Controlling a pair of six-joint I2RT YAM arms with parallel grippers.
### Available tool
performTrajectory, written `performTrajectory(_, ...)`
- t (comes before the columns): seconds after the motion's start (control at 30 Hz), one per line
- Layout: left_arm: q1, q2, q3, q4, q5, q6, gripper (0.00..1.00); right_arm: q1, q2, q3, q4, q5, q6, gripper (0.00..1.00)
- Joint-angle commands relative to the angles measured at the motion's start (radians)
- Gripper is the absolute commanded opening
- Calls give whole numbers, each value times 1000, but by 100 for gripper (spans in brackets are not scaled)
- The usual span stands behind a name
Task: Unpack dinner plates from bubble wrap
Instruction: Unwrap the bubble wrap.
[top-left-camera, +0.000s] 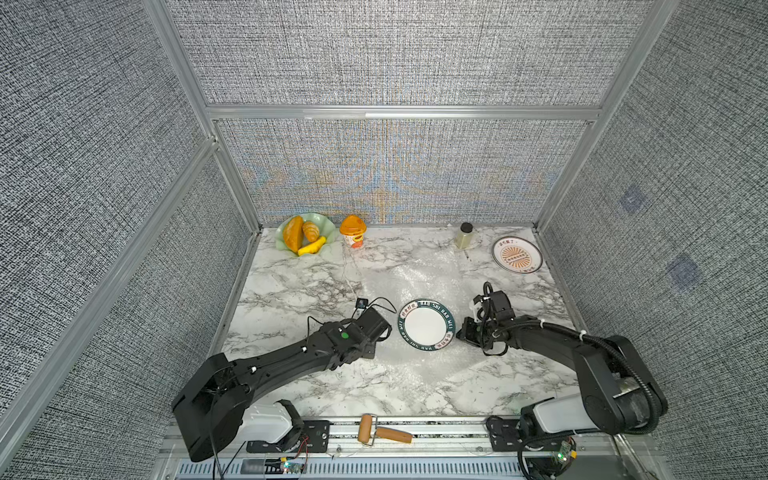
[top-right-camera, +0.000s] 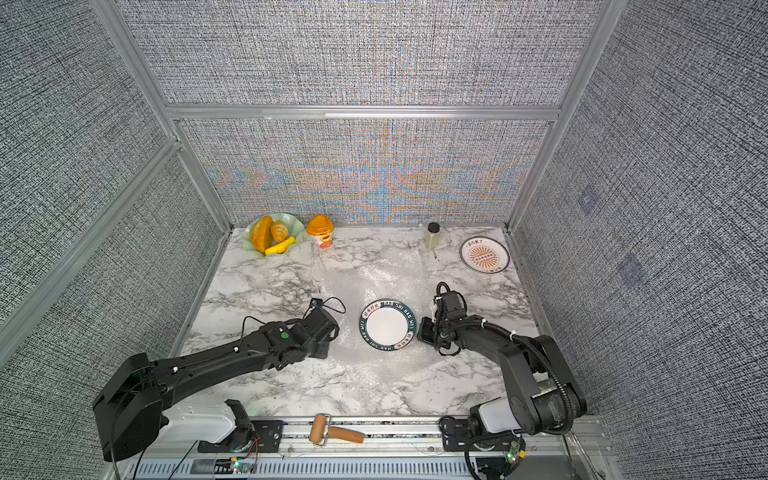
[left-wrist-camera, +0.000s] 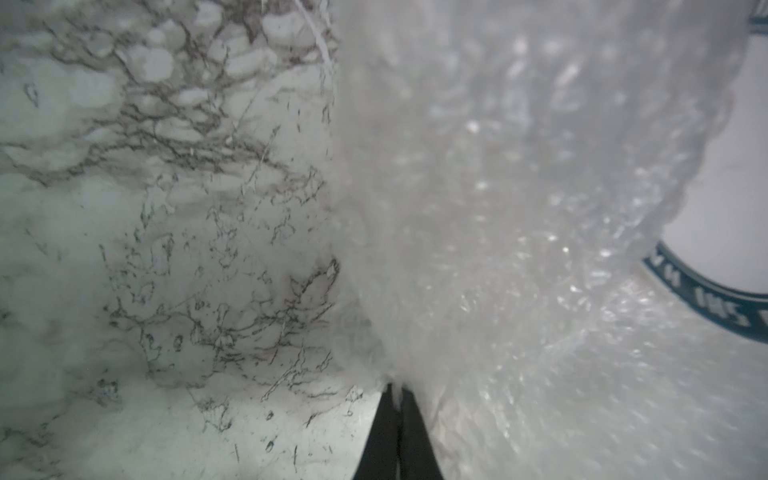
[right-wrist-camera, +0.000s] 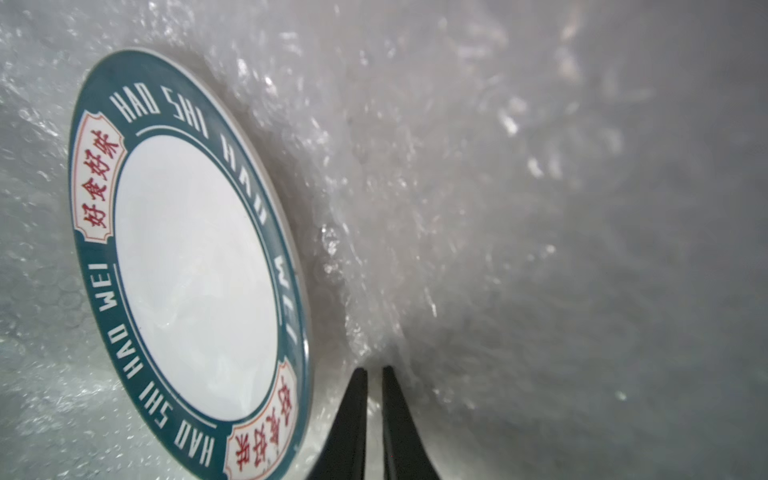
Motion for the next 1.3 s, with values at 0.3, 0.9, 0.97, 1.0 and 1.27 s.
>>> performTrajectory(0.3, 161, 95, -119, 180, 160, -58, 23, 0, -14, -3, -27, 5, 10, 13)
performTrajectory(0.9, 207, -347, 62, 157, 169, 137, 66, -1, -25, 19, -57, 11, -9, 13)
performTrajectory(0.97, 207, -370, 60, 249, 258, 145, 71, -1, -31, 18, -60, 14, -9, 13)
performTrajectory(1.0, 208, -360, 58, 306, 325, 146, 73, -1, -31, 18, -59, 16, -9, 13)
performTrajectory(1.27, 208, -35, 62, 632, 679, 89, 85, -1, -29, 14, -52, 11, 1, 13)
